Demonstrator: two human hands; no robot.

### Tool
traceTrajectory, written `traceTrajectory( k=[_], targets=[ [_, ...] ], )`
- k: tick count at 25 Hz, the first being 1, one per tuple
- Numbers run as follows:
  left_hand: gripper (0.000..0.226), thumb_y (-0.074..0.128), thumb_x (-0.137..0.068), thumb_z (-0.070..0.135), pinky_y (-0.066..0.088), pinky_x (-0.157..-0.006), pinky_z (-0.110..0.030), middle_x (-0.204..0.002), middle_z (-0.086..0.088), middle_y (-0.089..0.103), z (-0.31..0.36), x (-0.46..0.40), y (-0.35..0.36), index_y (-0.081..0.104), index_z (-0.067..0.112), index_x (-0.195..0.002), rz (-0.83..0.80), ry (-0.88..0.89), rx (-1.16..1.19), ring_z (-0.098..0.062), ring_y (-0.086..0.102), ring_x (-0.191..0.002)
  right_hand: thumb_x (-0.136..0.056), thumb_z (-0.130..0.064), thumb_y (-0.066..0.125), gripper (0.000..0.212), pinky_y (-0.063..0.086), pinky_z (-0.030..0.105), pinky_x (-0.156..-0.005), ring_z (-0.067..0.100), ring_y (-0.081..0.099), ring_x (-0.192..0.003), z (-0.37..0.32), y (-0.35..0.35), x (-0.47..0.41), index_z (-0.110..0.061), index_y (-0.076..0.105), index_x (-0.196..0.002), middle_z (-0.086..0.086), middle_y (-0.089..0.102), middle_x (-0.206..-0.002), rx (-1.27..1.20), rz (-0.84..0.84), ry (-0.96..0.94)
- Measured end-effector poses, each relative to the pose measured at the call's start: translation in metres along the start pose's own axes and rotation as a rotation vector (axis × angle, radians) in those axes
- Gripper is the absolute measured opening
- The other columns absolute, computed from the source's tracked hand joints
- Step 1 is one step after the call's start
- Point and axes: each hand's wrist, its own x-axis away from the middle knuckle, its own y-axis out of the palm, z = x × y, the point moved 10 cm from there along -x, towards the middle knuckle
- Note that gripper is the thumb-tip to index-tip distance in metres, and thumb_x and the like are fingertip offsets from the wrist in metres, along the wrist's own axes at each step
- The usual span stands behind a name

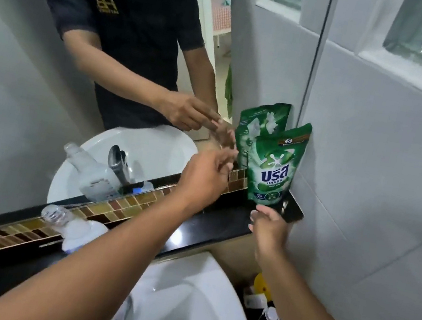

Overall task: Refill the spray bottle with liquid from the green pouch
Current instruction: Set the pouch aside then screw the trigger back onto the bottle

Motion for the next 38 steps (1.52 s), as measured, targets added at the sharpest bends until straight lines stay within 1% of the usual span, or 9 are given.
traceTrajectory(
  k=[7, 10, 13, 15, 18, 22, 27, 34, 38],
  targets=[
    [0.02, 0.069, -0.101, 0.018, 0.055, -0.056, -0.022, -0.1, -0.002, 0.083, -0.182, 0.173, -0.08, 0.081, 0.028, -0.114, 0.15, -0.498, 0.109, -0.022, 0.075, -0.066, -0.094, -0.02, 0.075, 0.035, 0.049, 0.027, -0.088, 0.018, 0.066, -0.104, 0.007, 0.107, 0.084, -0.01, 0.072, -0.128, 0.003, 0.072, -0.121, 0.608, -0.408, -0.267],
    [0.022, 0.072, -0.098, 0.016, 0.058, -0.05, -0.03, -0.083, -0.005, 0.082, -0.237, 0.233, -0.117, 0.08, 0.032, -0.086, 0.202, -0.672, 0.107, -0.026, 0.077, -0.064, -0.09, -0.036, 0.078, 0.058, 0.053, 0.035, -0.096, 0.024, 0.065, -0.116, 0.023, 0.166, 0.123, -0.015, 0.063, -0.141, 0.005, 0.063, -0.137, 0.85, -0.526, -0.396],
    [0.011, 0.075, -0.095, 0.02, 0.066, -0.067, -0.041, -0.084, -0.002, 0.08, -0.269, 0.25, -0.146, 0.082, 0.023, -0.102, 0.268, -0.733, 0.104, -0.025, 0.075, -0.074, -0.082, -0.062, 0.076, 0.082, 0.05, 0.04, -0.092, 0.032, 0.061, -0.125, 0.037, 0.201, 0.136, -0.012, 0.054, -0.143, 0.01, 0.057, -0.141, 1.091, -0.461, -0.336],
    [0.03, 0.077, -0.092, 0.021, 0.063, -0.083, -0.039, -0.102, 0.004, 0.081, -0.273, 0.244, -0.159, 0.076, 0.022, -0.122, 0.317, -0.692, 0.084, -0.019, 0.075, -0.09, -0.077, -0.069, 0.077, 0.092, 0.05, 0.04, -0.092, 0.034, 0.061, -0.127, 0.041, 0.214, 0.14, -0.009, 0.052, -0.142, 0.012, 0.058, -0.141, 1.133, -0.386, -0.264],
    [0.043, 0.078, -0.092, 0.021, 0.052, -0.08, -0.024, -0.123, 0.005, 0.075, -0.264, 0.24, -0.156, 0.068, 0.019, -0.135, 0.293, -0.636, 0.085, -0.019, 0.071, -0.108, -0.076, -0.06, 0.081, 0.085, 0.051, 0.038, -0.089, 0.034, 0.064, -0.121, 0.051, 0.222, 0.14, -0.009, 0.054, -0.138, 0.013, 0.063, -0.134, 1.049, -0.317, -0.162],
    [0.044, 0.077, -0.092, 0.026, 0.053, -0.087, -0.031, -0.128, 0.006, 0.073, -0.278, 0.261, -0.157, 0.068, 0.022, -0.134, 0.27, -0.639, 0.052, -0.021, 0.07, -0.109, -0.067, -0.053, 0.082, 0.079, 0.059, 0.038, -0.084, 0.032, 0.073, -0.1, 0.073, 0.214, 0.138, -0.006, 0.06, -0.127, 0.013, 0.072, -0.117, 0.741, -0.234, 0.035],
    [0.045, 0.078, -0.091, 0.024, 0.051, -0.079, -0.029, -0.13, 0.004, 0.07, -0.296, 0.266, -0.159, 0.065, 0.023, -0.135, 0.255, -0.667, 0.077, -0.023, 0.071, -0.107, -0.077, -0.029, 0.078, 0.039, 0.053, 0.028, -0.052, 0.019, 0.063, -0.053, 0.075, 0.17, 0.149, 0.0, 0.072, -0.102, 0.008, 0.073, -0.077, 0.242, -0.094, 0.077],
    [0.047, 0.078, -0.088, 0.024, 0.055, -0.083, -0.033, -0.132, 0.002, 0.068, -0.303, 0.255, -0.161, 0.064, 0.022, -0.134, 0.257, -0.637, 0.145, -0.025, 0.071, -0.108, -0.101, -0.024, 0.064, 0.031, 0.061, 0.046, -0.076, 0.033, 0.071, -0.091, 0.066, 0.183, 0.141, -0.003, 0.059, -0.123, 0.02, 0.067, -0.112, -0.057, -0.184, 0.28],
    [0.053, 0.078, -0.091, 0.025, 0.054, -0.085, -0.033, -0.137, 0.001, 0.065, -0.308, 0.257, -0.169, 0.061, 0.019, -0.141, 0.267, -0.626, 0.108, -0.023, 0.07, -0.108, -0.106, -0.03, 0.058, 0.041, 0.062, 0.05, -0.081, 0.036, 0.072, -0.09, 0.079, 0.195, 0.128, -0.002, 0.057, -0.136, 0.025, 0.068, -0.114, -0.116, -0.159, 0.37]
  ],
)
